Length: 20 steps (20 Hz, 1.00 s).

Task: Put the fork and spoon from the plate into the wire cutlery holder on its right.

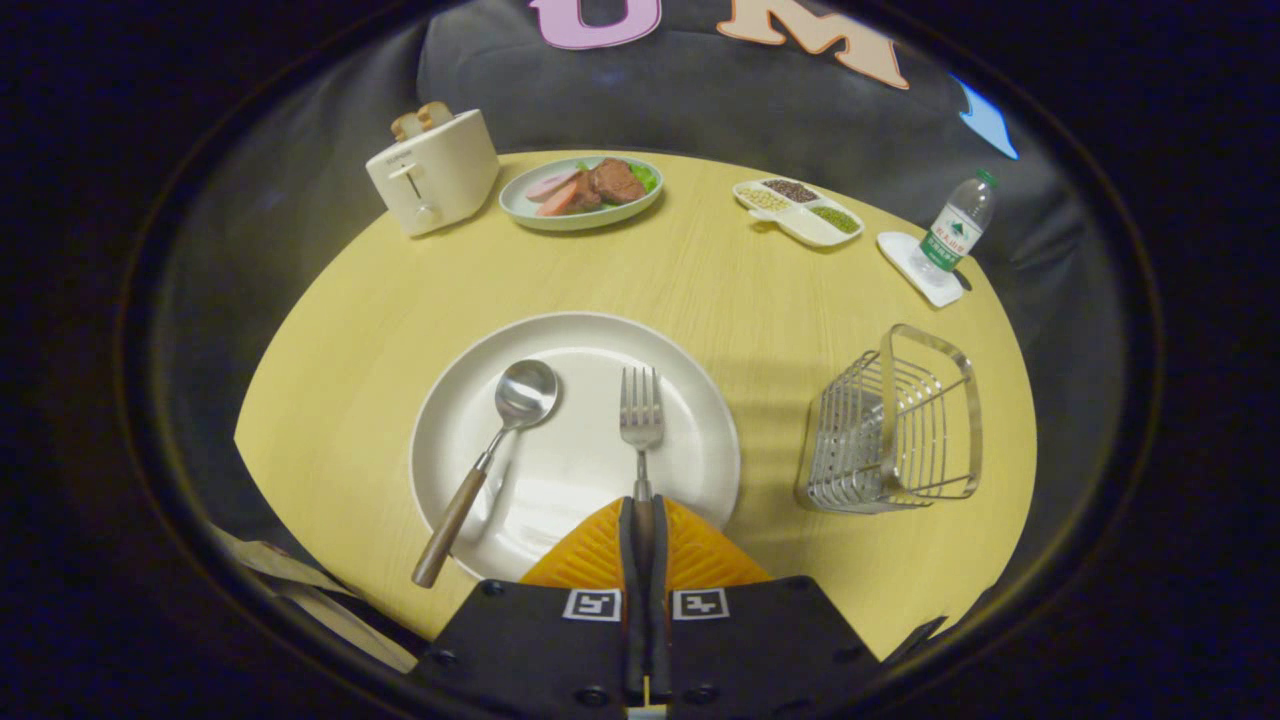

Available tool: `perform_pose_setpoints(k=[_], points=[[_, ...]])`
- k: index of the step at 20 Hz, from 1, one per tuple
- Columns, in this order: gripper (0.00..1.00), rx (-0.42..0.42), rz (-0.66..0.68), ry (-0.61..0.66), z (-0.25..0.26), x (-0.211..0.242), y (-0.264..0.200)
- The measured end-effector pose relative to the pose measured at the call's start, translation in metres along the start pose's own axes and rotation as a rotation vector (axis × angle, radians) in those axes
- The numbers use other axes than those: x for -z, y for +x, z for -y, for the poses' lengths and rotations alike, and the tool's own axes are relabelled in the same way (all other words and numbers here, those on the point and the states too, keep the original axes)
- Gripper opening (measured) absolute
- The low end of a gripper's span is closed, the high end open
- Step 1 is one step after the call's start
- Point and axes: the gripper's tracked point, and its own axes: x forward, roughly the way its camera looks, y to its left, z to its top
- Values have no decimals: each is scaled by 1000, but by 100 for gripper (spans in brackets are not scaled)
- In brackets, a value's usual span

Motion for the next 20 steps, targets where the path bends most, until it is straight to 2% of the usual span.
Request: perform_pose_setpoints(k=[12,20], points=[[5,25,51,1,45,-31,-50],[6,116,70,39,106,-35,-75]])
